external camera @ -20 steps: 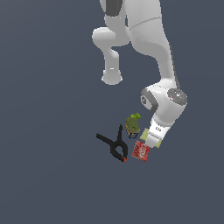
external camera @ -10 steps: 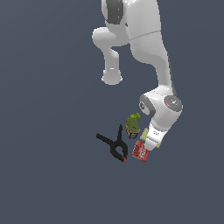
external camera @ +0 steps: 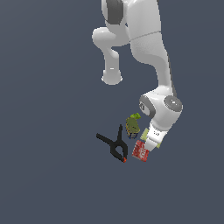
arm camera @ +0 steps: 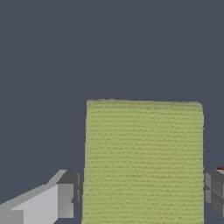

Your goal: Pick up a designated object from a clutter of objects.

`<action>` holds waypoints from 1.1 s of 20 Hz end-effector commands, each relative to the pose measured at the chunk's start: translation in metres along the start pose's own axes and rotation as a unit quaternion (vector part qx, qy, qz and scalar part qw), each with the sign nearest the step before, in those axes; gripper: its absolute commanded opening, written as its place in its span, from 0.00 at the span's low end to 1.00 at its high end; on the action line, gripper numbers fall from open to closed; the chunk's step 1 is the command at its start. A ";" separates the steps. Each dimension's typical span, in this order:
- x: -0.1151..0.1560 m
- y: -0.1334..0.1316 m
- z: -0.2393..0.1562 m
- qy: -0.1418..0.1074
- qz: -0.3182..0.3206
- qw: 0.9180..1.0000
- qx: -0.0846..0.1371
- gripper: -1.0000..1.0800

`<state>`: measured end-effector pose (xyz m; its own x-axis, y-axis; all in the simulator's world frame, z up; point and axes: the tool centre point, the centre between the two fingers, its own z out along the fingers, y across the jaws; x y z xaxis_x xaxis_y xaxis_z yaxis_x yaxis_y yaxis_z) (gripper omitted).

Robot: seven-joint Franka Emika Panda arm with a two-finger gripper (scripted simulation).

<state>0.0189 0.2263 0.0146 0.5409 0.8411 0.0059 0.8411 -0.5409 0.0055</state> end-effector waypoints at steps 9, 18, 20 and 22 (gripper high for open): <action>-0.011 0.011 -0.012 0.000 0.000 1.000 0.000 0.00; -0.052 0.056 -0.065 -0.001 -0.001 1.000 0.001 0.00; -0.065 0.070 -0.082 -0.001 -0.001 1.000 0.001 0.00; -0.078 0.085 -0.099 -0.001 -0.001 1.000 0.001 0.00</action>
<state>0.0435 0.1330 0.1013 0.5344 0.8452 0.0060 0.8452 -0.5344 0.0042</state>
